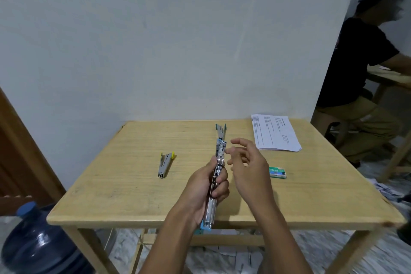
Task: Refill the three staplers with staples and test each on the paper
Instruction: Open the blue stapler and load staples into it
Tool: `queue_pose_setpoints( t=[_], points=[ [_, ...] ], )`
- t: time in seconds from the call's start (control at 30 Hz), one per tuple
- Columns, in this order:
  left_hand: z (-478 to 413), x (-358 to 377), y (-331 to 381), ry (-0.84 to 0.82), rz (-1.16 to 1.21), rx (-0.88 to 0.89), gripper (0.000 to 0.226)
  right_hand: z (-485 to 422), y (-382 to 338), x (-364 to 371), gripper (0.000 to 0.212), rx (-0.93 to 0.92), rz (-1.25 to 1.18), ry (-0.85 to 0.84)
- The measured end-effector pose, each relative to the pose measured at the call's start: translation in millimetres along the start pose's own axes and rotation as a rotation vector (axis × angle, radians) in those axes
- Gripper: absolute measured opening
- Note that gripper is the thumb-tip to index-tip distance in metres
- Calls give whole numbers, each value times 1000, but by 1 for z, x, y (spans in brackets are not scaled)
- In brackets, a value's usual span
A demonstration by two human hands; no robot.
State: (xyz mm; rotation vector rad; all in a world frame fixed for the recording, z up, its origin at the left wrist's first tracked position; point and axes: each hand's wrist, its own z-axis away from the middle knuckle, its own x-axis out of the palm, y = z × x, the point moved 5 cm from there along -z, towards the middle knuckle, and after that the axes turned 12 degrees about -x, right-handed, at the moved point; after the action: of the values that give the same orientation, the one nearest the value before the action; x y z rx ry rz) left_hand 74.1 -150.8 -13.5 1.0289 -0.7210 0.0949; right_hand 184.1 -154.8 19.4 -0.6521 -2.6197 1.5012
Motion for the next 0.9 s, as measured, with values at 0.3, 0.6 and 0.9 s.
queue_pose_setpoints(
  t=[0.3, 0.6, 0.9],
  points=[
    [7, 4, 6, 74, -85, 36, 44, 1, -6, 3, 18, -109, 188, -113],
    [3, 1, 6, 175, -49, 51, 44, 6, 6, 14, 7, -112, 108, -199],
    [-1, -23, 6, 307, 50, 10, 38, 24, -7, 15, 5, -364, 177, -147]
  ],
)
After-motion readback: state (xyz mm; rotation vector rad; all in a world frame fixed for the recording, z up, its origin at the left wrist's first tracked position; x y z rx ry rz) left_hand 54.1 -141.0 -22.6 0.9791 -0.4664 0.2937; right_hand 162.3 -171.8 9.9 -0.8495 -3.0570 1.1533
